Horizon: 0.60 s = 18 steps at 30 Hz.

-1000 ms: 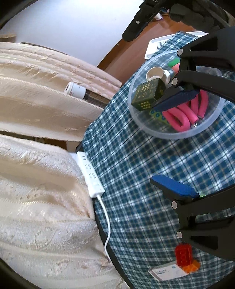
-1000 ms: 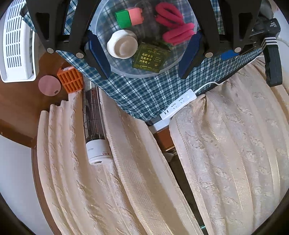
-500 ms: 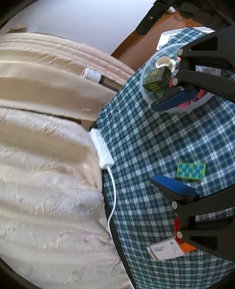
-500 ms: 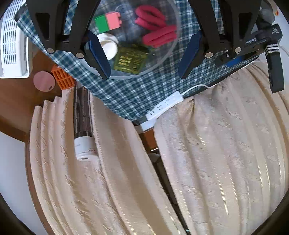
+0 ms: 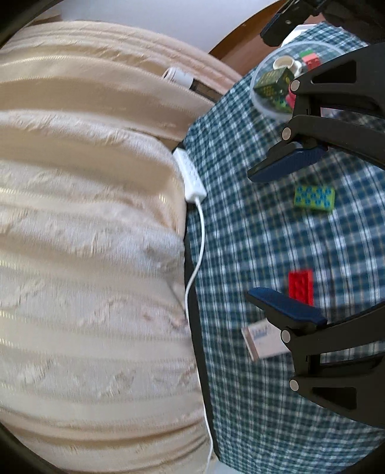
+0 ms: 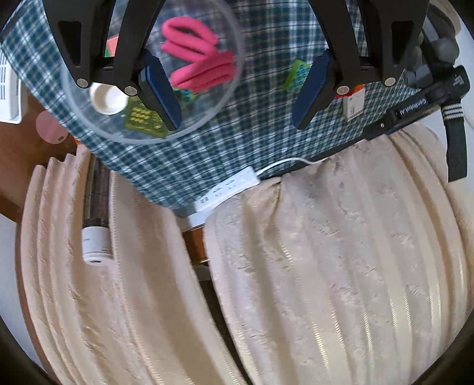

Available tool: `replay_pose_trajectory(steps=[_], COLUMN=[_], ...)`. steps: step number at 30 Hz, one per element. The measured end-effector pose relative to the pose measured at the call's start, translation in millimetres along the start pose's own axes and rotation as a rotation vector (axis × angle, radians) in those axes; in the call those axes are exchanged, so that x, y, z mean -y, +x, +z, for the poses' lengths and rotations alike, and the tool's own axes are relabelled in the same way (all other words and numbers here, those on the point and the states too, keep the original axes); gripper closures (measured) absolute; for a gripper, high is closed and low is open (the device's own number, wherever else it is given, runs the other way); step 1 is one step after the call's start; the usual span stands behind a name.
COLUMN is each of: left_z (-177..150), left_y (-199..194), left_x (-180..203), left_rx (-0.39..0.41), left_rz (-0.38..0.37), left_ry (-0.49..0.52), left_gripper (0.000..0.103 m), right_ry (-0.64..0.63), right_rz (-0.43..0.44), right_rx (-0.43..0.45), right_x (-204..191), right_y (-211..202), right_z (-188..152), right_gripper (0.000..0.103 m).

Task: Organize objects
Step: 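Move both tools back to the blocks remaining on the tablecloth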

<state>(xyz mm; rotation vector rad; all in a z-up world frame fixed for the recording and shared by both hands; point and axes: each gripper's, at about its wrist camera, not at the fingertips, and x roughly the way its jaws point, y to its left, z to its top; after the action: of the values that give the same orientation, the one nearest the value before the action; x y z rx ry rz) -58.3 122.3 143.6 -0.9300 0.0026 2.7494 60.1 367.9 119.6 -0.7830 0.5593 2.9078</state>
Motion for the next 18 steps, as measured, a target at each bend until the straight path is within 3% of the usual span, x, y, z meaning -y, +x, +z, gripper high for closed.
replay_pose_trajectory(steps=[7, 18], left_z=[-8, -23], left_y=[-9, -11], left_x=[-36, -88], left_rx=[-0.008, -0.04], left_rz=[0.072, 0.134], left_ry=[-0.036, -0.068], left_gripper=[0.028, 0.028], right_ry=[-0.058, -0.139], right_rz=[0.017, 0.057], right_rx=[-0.029, -0.155], right_x=[-31, -82], right_y=[12, 52], right_z=[-11, -42], right_gripper=[0.023, 0.023])
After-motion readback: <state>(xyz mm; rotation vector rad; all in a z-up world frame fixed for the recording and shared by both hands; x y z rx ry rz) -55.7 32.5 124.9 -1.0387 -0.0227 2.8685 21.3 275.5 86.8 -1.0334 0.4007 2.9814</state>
